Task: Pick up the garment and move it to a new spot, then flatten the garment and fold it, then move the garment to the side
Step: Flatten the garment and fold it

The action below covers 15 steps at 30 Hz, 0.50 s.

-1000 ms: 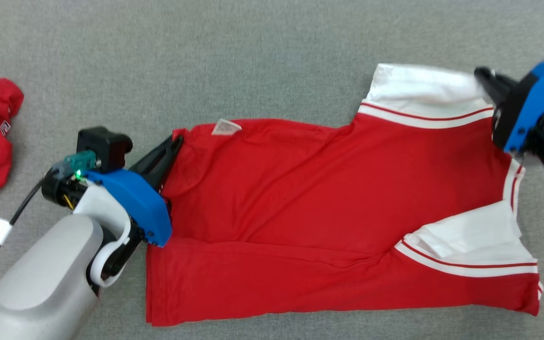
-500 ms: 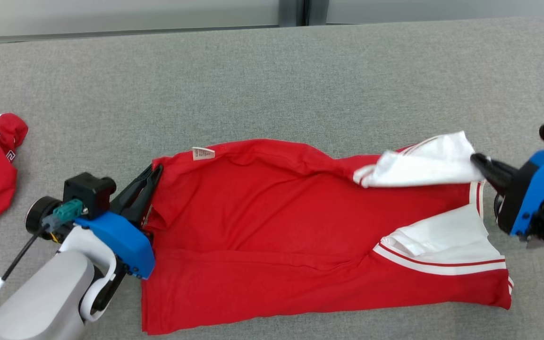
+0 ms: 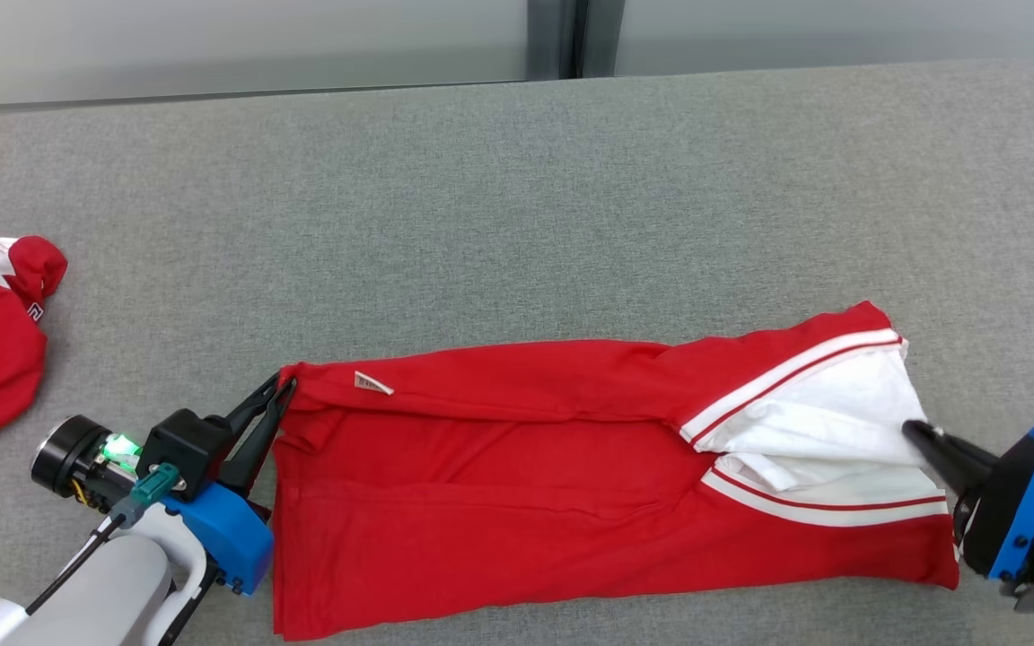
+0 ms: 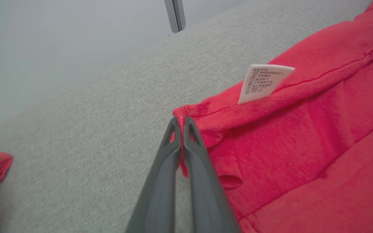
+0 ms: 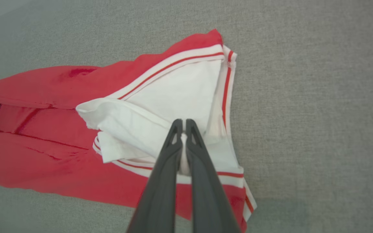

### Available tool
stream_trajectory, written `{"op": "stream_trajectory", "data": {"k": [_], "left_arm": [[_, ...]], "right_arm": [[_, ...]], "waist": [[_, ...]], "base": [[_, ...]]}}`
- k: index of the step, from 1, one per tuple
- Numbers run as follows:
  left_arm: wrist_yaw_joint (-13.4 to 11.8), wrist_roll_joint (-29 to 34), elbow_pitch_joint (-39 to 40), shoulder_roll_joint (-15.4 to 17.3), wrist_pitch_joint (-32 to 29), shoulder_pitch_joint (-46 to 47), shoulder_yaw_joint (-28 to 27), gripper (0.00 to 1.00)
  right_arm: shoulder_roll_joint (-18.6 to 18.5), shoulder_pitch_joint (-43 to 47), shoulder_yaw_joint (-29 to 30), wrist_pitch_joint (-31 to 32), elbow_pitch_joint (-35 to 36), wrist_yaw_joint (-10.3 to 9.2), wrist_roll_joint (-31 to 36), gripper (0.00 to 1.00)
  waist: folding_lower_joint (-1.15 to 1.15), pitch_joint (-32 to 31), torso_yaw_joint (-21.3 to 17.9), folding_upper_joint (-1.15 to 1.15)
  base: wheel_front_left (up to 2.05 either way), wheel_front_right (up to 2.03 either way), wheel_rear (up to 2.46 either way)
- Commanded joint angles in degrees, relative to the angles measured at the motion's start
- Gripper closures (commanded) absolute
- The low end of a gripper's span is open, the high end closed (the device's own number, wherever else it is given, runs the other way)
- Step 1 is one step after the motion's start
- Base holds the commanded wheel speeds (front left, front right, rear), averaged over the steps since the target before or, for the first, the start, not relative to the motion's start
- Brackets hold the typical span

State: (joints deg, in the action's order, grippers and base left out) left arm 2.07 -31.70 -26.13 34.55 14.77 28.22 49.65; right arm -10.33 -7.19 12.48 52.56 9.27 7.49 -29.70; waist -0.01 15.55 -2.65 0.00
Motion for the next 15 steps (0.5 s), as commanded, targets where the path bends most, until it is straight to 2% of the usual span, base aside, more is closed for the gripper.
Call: {"op": "stream_trajectory", "data": {"k": [1, 5, 6, 7, 8, 11, 15], "left_arm": [[-0.2, 0.35, -0.28, -0.01, 0.29, -0.31, -0.1, 1.0], [-0.46, 1.46, -1.3, -0.78, 0.43, -1.55, 0.03, 1.0], [-0.72, 1.47, -1.62, -1.01, 0.46, -1.79, -0.12, 0.56], [-0.88, 1.36, -2.01, -1.27, 0.46, -2.24, -0.3, 0.0], [-1.29, 1.18, -2.26, -1.56, 0.45, -2.67, -0.61, 0.0], [-3.24, -0.84, -1.93, -2.91, 0.45, -4.93, -3.58, 0.0], [-6.29, -4.54, 1.07, -6.45, 0.47, -8.3, -10.82, 0.0]], "right_arm": [[0.53, 1.12, 0.27, 0.26, 0.72, 0.01, 0.4, 1.0], [2.05, 3.05, 0.87, 0.94, 1.71, 0.01, 0.86, 1.0], [2.21, 3.61, 1.0, 1.31, 1.66, 0.01, 1.19, 0.89], [2.22, 4.08, 1.19, 1.17, 1.67, 0.01, 1.72, 0.22], [2.3, 4.34, 1.41, 0.94, 1.68, 0.01, 2.07, 0.0], [2.31, 5.34, 1.8, -0.28, 1.82, 0.01, 3.65, 0.0], [2.75, 6.03, 3.26, -5.28, 1.92, 0.01, 6.18, 0.0]], "waist": [[0.01, -0.16, -0.19, 0.0], [0.01, -0.61, -0.64, 0.0], [0.01, -0.77, -0.73, 0.0], [0.01, -0.99, -0.81, 0.0], [0.01, -1.17, -0.86, 0.0], [0.01, -2.04, -0.77, 0.0], [0.01, -3.4, 0.04, 0.0]], "base": [[0.0, 0.0, 0.0], [0.0, 0.0, 0.0], [0.0, 0.0, 0.0], [0.0, 0.0, 0.0], [0.0, 0.0, 0.0], [0.0, 0.0, 0.0], [0.0, 0.0, 0.0]]}}
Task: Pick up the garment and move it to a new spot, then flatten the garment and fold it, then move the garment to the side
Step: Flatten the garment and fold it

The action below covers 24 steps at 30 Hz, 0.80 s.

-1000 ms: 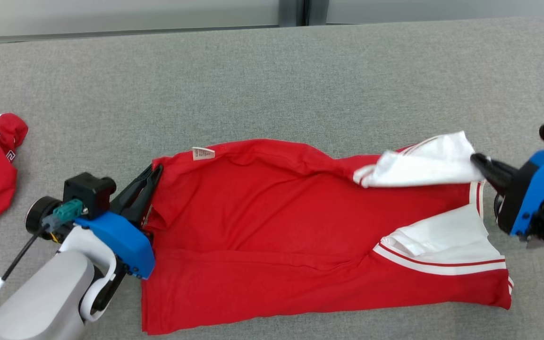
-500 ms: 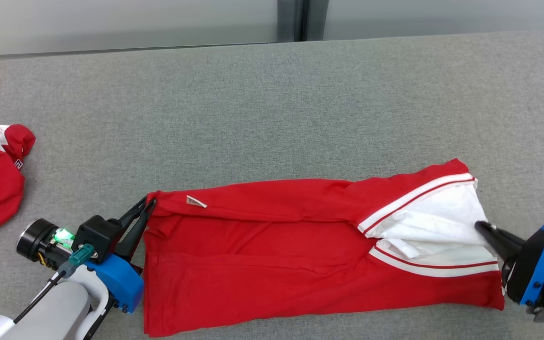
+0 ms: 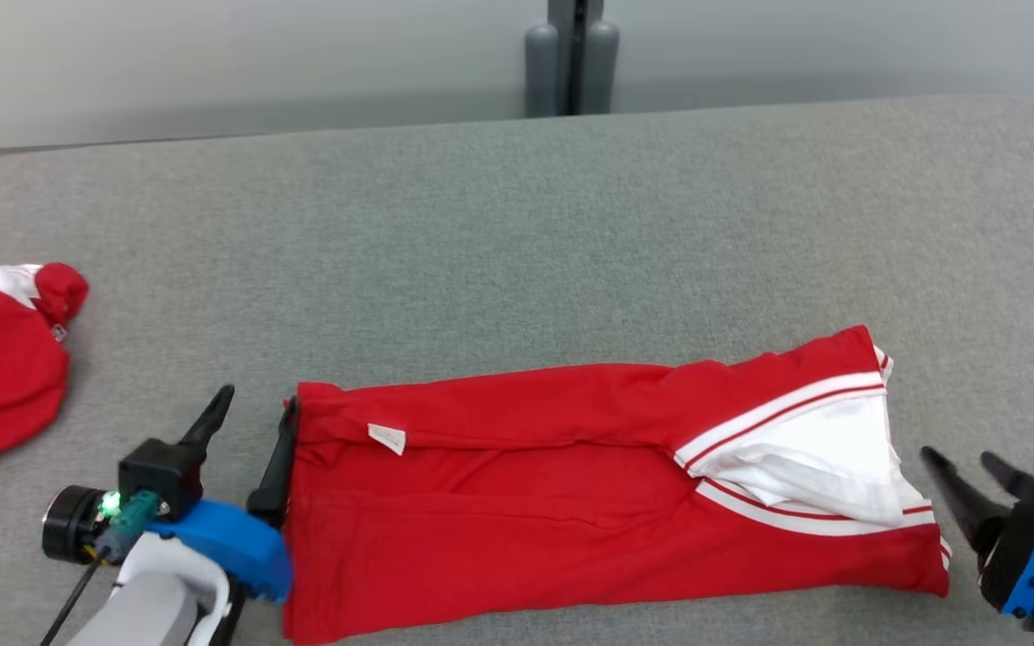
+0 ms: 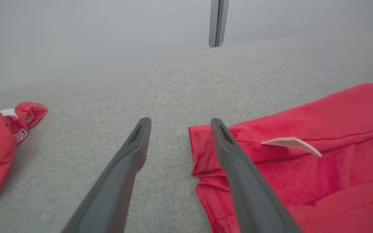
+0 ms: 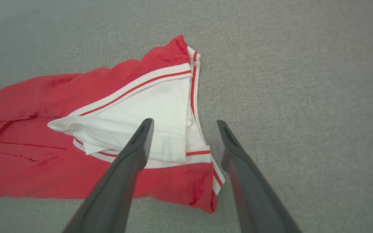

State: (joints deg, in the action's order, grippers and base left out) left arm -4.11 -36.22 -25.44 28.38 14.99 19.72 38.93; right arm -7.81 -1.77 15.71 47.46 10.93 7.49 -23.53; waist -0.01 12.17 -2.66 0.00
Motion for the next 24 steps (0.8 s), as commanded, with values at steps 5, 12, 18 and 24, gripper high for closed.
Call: {"op": "stream_trajectory", "data": {"k": [5, 12, 18, 24], "left_arm": [[-1.98, 1.82, 7.8, -6.35, 0.25, -4.96, -12.35, 0.0], [0.39, 7.82, 12.69, -13.24, 0.25, -9.34, -23.7, 0.0], [3.86, 11.88, 11.27, -15.07, 0.25, -9.42, -26.2, 0.0], [6.69, 14.57, 9.06, -15.76, 0.25, -8.28, -27.97, 0.0]], "right_arm": [[1.57, 1.01, 1.9, -8.95, -2.34, 0.01, 4.33, 0.0], [3.05, -2.04, 2.72, -12.55, -9.15, 0.01, 8.3, 0.0], [3.74, -6.06, 2.64, -11.76, -16.71, 0.01, 9.62, 0.0], [4.09, -12.27, 2.91, -12.25, -27.18, 0.01, 10.78, 0.0]], "waist": [[0.01, -2.24, 1.7, 0.0], [0.01, -3.66, 2.16, 0.0], [0.01, -3.18, 2.2, 0.0], [0.01, -2.38, 3.03, 0.0]], "base": [[0.0, 0.0, 0.0], [0.0, 0.0, 0.0], [0.0, 0.0, 0.0], [0.0, 0.0, 0.0]]}}
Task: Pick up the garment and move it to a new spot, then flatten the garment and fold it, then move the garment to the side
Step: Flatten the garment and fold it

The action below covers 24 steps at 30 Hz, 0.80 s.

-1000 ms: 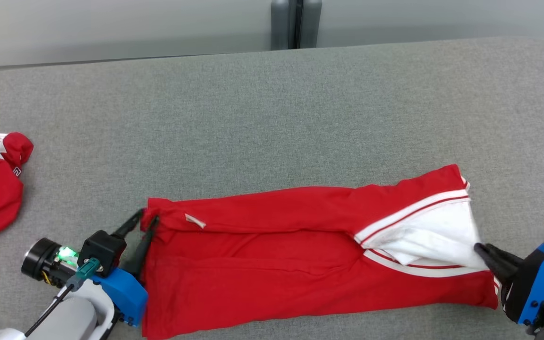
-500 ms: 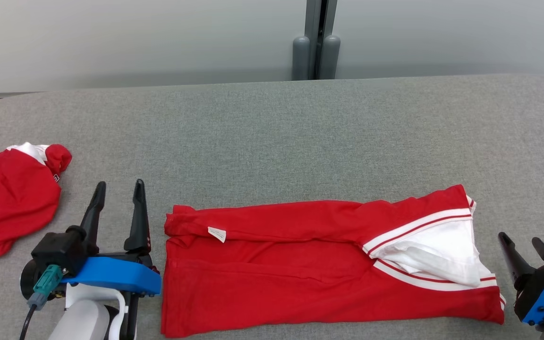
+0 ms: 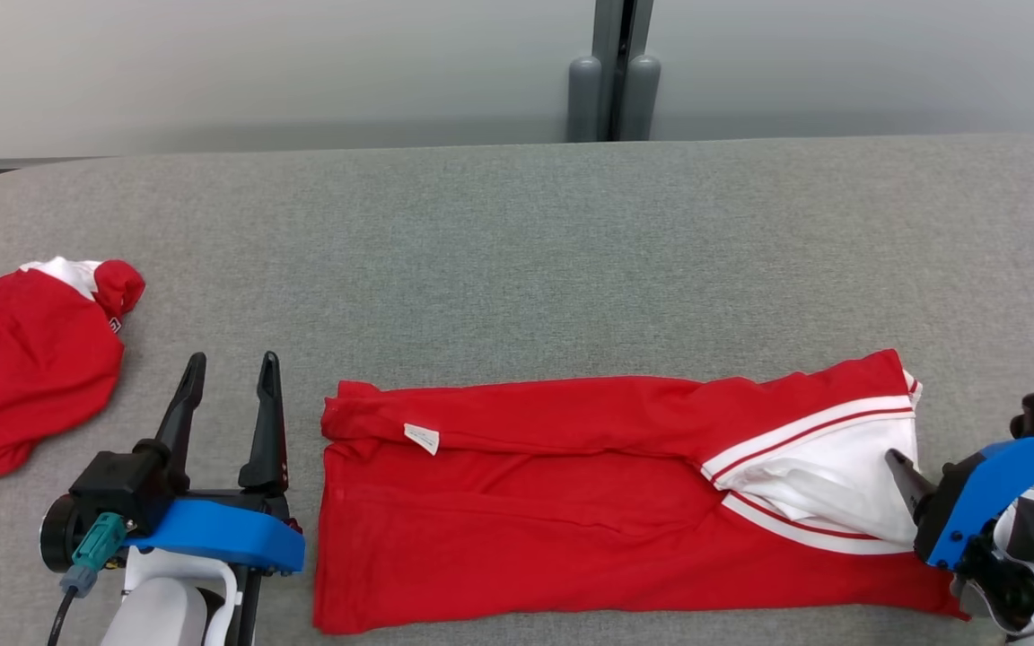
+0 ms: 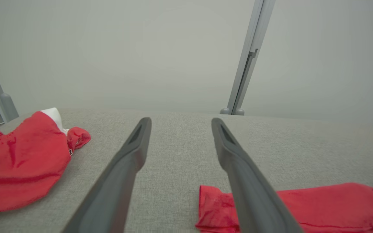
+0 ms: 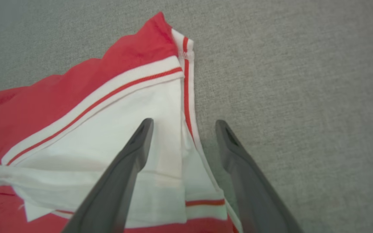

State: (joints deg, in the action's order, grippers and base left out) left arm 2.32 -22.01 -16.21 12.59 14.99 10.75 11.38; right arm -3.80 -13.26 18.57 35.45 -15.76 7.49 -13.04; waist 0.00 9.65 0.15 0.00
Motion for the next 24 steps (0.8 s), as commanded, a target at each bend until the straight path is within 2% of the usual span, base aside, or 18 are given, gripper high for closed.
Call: {"op": "stream_trajectory", "data": {"k": [1, 5, 10, 11, 12, 13, 18, 24], "left_arm": [[0.61, 0.65, -0.57, 0.02, 0.25, 1.0, -0.58, 0.0], [1.75, 1.5, -1.91, -0.54, 0.26, 1.81, -0.61, 0.0], [2.63, 2.11, -2.83, -0.96, 0.26, 2.02, -1.29, 0.0], [2.65, 2.22, -2.93, -1.05, 0.26, 1.83, -1.47, 0.0], [2.78, 2.3, -3.07, -1.1, 0.26, 1.59, -1.66, 0.0], [2.87, 2.37, -3.16, -1.12, 0.26, 1.34, -1.82, 0.0], [3.28, 2.61, -3.38, -1.33, 0.26, 0.43, -2.58, 0.0], [3.52, 2.85, -3.04, -1.53, 0.26, -0.7, -3.75, 0.0]], "right_arm": [[0.03, -1.56, 0.21, -0.29, -2.11, 0.01, 0.55, 0.0], [-0.51, -3.13, 1.04, 0.55, -7.78, 0.01, 2.68, 0.0], [-0.16, -2.93, -2.4, 1.39, -11.65, 0.08, 3.32, 0.0], [0.01, -2.74, -3.47, 1.87, -12.16, 0.09, 2.77, 0.53], [-0.05, -2.55, -4.7, 1.68, -12.3, 0.13, 2.36, 0.8], [-0.29, -2.2, -5.94, 1.96, -12.38, 0.16, 1.88, 1.0], [-3.87, -0.76, -8.09, 1.14, -10.21, 0.03, -0.16, 1.0], [-7.71, 0.01, -4.41, -0.34, -5.47, -0.04, -1.33, 1.0]], "waist": [[0.0, 0.19, 0.45, 0.0], [0.0, 0.22, 1.75, 0.0], [0.0, -0.01, 2.46, 0.0], [0.0, -0.11, 2.48, 0.0], [0.0, -0.27, 2.47, 0.0], [0.0, -0.44, 2.4, 0.0], [0.0, -1.36, 1.57, 0.0], [0.0, -2.22, -0.01, 0.0]], "base": [[0.0, 0.0, 0.0], [0.0, 0.0, 0.0], [0.0, 0.0, 0.0], [0.0, 0.0, 0.0], [0.0, 0.0, 0.0], [0.0, 0.0, 0.0], [0.0, 0.0, 0.0], [0.0, 0.0, 0.0]]}}
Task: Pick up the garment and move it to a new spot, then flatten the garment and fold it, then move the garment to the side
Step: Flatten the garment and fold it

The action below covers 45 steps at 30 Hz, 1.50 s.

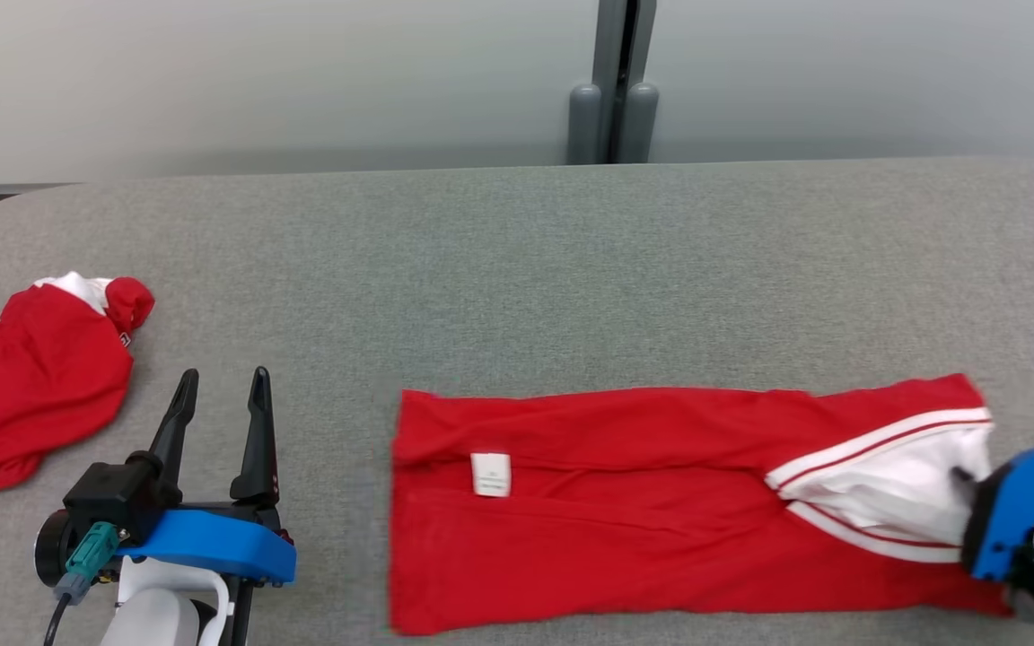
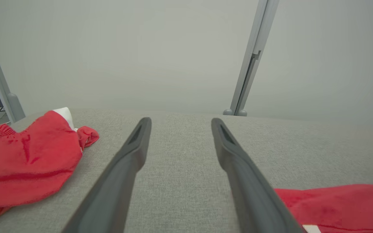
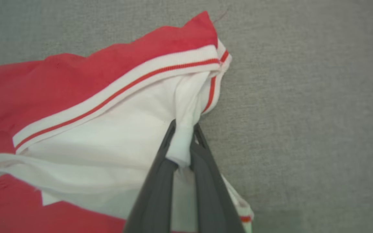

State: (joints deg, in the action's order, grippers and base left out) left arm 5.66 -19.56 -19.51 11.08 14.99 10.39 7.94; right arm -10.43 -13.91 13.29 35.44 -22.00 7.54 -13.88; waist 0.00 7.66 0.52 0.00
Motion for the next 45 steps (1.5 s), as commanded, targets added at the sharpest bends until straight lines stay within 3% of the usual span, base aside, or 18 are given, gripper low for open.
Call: {"op": "stream_trajectory", "data": {"k": [1, 9, 14, 20, 27, 34, 45], "left_arm": [[0.26, 0.48, 0.36, -0.08, 0.26, -0.57, -0.44, 0.0], [0.47, 0.94, 0.78, -0.12, 0.26, -0.89, -1.11, 0.0], [0.82, 1.25, 0.76, 0.32, 0.26, -0.78, -0.95, 0.0], [0.99, 1.57, 0.64, 0.49, 0.26, 0.01, -0.56, 0.0], [1.29, 1.35, 0.39, 0.45, 0.26, 0.26, -0.1, 0.0], [1.39, 1.22, 0.31, 0.24, 0.26, 0.6, 0.2, 0.0], [1.63, 1.36, -0.59, -0.25, 0.26, 1.81, 1.98, 0.0]], "right_arm": [[-1.68, 1.0, 1.95, -0.35, 1.7, -0.08, -0.47, 1.0], [-7.54, 3.17, 10.9, 1.11, 8.55, -0.06, 2.56, 1.0], [-7.91, 3.84, 10.83, 2.39, 13.86, -0.06, 3.43, 1.0], [-4.49, 5.5, 1.43, 5.35, 21.56, -0.05, 1.64, 1.0], [-0.07, 6.63, -16.83, 8.7, 26.56, -0.06, 0.66, 1.0], [4.38, 0.9, -30.25, 5.68, 19.3, -0.05, -1.24, 1.0], [7.33, -7.04, -34.58, 1.12, 4.22, -0.05, -0.7, 1.0]], "waist": [[0.0, -0.28, -0.59, 0.0], [0.0, -0.33, -1.74, 0.0], [0.0, -0.59, -2.01, 0.0], [0.0, -1.06, -1.84, 0.0], [0.0, -1.36, -1.29, 0.0], [0.0, -0.79, -0.71, 0.0], [0.0, -0.33, 1.1, 0.0]], "base": [[0.0, 0.0, 0.0], [0.0, 0.0, 0.0], [0.0, 0.0, 0.0], [0.0, 0.0, 0.0], [0.0, 0.0, 0.0], [0.0, 0.0, 0.0], [0.0, 0.0, 0.0]]}}
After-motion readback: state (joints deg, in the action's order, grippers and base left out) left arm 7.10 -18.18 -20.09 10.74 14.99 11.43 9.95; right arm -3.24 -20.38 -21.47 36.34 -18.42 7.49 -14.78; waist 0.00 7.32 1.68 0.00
